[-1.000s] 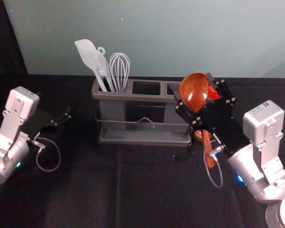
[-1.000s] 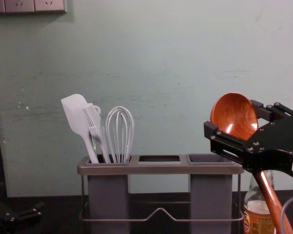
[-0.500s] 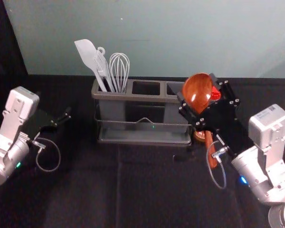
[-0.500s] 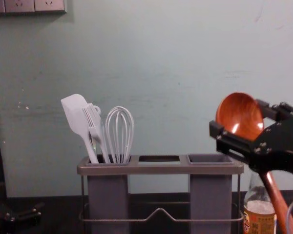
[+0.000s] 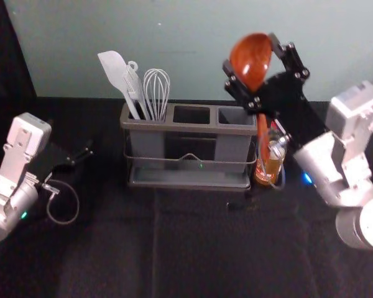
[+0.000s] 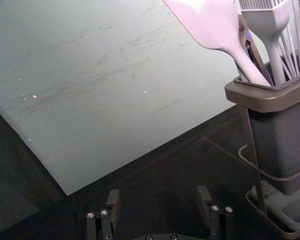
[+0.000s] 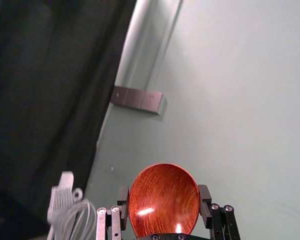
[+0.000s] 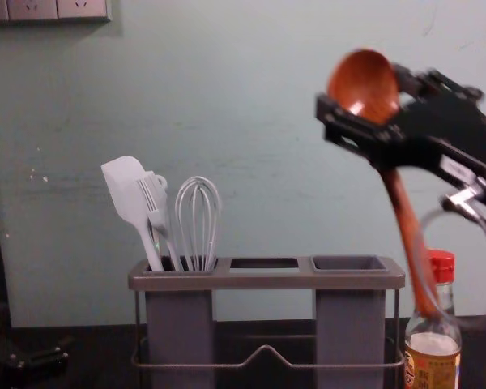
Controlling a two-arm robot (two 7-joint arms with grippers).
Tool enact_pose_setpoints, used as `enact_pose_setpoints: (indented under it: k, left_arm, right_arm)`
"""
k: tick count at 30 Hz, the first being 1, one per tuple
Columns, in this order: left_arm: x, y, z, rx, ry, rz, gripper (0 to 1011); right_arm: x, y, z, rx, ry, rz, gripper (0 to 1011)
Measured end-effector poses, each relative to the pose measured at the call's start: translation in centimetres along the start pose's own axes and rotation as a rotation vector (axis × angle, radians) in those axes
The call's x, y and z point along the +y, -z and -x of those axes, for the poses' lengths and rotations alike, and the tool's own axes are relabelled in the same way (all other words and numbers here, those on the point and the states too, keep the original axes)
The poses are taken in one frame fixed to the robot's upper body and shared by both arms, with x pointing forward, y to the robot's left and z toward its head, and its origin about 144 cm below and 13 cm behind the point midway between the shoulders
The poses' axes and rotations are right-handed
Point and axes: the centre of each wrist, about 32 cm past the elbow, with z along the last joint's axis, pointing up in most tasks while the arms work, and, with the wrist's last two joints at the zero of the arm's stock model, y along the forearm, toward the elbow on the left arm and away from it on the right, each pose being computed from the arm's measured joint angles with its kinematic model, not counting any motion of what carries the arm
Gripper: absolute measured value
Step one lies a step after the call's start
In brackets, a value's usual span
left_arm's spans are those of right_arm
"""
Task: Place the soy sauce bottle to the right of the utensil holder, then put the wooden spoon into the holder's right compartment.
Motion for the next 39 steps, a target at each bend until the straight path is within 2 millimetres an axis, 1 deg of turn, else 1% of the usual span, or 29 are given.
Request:
enact_pose_setpoints:
  k: [1, 3, 4, 5, 6, 8, 11, 13, 14, 16, 18, 21, 27, 39]
  left_arm:
    - [0.0, 0.0, 0.0, 0.0, 0.0, 0.0, 1005]
    - [0.0, 0.0, 0.0, 0.0, 0.0, 0.0, 1005]
    - [0.0, 0.0, 0.0, 0.0, 0.0, 0.0, 1005]
    - [0.0, 0.0, 0.0, 0.0, 0.0, 0.0, 1005]
    - [0.0, 0.0, 0.0, 0.0, 0.0, 0.0, 1005]
    - [0.0, 0.0, 0.0, 0.0, 0.0, 0.0, 1005]
    - [0.0, 0.0, 0.0, 0.0, 0.0, 0.0, 1005]
    - [0.0, 0.0, 0.0, 0.0, 0.0, 0.0, 1005]
    - [0.0, 0.0, 0.0, 0.0, 0.0, 0.0, 1005]
    - [0.0, 0.0, 0.0, 0.0, 0.0, 0.0, 1005]
    - [0.0, 0.0, 0.0, 0.0, 0.0, 0.0, 1005]
    - [0.0, 0.0, 0.0, 0.0, 0.0, 0.0, 1005]
    - [0.0, 0.0, 0.0, 0.0, 0.0, 0.0, 1005]
    - [0.0, 0.0, 0.0, 0.0, 0.0, 0.0, 1005]
  right_arm:
    - [0.9, 0.0, -0.2, 0.003, -0.008, -0.012, 840]
    - [1.8, 0.1, -0.3, 0.005, -0.017, -0.021, 840]
    - [2.7, 0.2, -0.4, 0.008, -0.024, -0.028, 840]
    - [2.7, 0.2, -0.4, 0.008, -0.024, -0.028, 840]
    - [3.6, 0.4, -0.4, 0.012, -0.034, -0.034, 840]
    - [4.6, 0.6, -0.5, 0.015, -0.037, -0.04, 840]
    - [6.7, 1.2, -0.5, 0.021, -0.04, -0.05, 840]
    - [7.0, 1.3, -0.5, 0.021, -0.04, -0.05, 840]
    - [7.9, 1.7, -0.6, 0.015, -0.038, -0.054, 840]
    - [8.1, 1.8, -0.6, 0.011, -0.036, -0.056, 840]
    - [9.1, 2.4, -0.7, -0.004, -0.032, -0.066, 840]
    - [9.6, 3.0, -0.7, -0.012, -0.022, -0.079, 840]
    - [9.3, 4.1, -0.3, -0.006, 0.003, -0.08, 840]
    - [6.8, 6.4, 0.5, 0.002, 0.035, -0.05, 840]
